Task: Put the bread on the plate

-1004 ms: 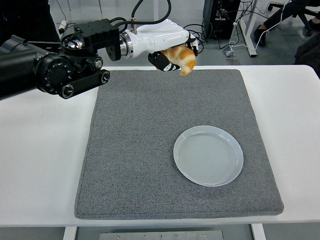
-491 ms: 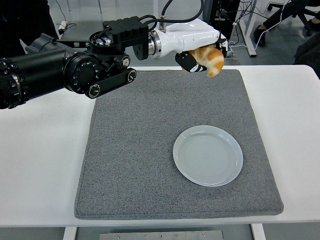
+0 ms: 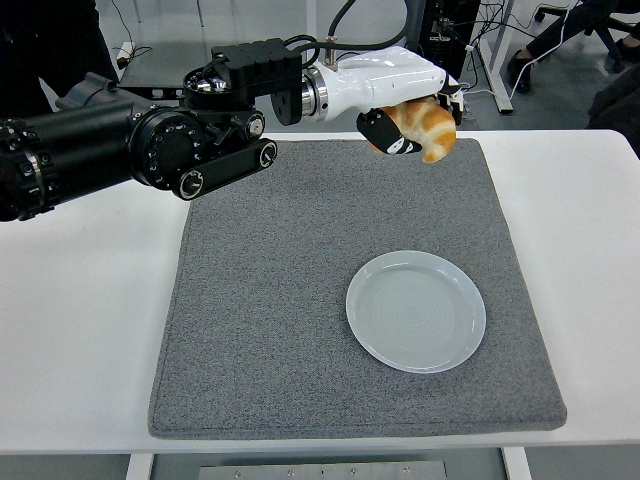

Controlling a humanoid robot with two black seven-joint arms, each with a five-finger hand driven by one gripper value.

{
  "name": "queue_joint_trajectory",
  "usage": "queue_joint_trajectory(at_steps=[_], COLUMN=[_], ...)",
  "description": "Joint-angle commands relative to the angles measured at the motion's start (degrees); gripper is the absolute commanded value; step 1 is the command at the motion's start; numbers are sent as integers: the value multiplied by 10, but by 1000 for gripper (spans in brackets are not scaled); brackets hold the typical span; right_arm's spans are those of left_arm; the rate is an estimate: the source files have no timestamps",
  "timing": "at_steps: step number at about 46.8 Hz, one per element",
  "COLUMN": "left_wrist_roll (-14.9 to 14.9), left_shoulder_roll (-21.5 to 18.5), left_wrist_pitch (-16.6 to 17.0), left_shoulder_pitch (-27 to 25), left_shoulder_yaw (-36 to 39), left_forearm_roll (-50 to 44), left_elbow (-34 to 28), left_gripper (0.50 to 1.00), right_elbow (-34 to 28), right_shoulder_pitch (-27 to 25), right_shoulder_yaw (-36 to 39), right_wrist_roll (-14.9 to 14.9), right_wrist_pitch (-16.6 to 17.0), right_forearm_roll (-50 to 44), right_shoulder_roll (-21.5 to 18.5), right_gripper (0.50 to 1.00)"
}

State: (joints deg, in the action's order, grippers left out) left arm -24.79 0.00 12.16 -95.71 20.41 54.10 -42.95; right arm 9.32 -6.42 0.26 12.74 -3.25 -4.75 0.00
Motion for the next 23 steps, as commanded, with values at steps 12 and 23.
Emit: queue_joint_trajectory(at_steps=[12,23], left_wrist_roll=[-9,-7], left_shoulder_roll=[0,0], left_wrist_pitch=[-6,-7], left_shoulder_pitch=[3,23], left_shoulder_yaw=[-11,-17], left_forearm_roll=[6,42], left_elbow=[-49,-129], left_gripper=[500,500], right_elbow=[0,0], right_shoulder_pitch=[0,0], right_shoulder_yaw=[0,0], right_wrist_roll=[0,0], right_wrist_pitch=[0,0], right_forearm_roll=[0,0], right_shoulder_roll=[0,0], right_gripper=[1000,1000])
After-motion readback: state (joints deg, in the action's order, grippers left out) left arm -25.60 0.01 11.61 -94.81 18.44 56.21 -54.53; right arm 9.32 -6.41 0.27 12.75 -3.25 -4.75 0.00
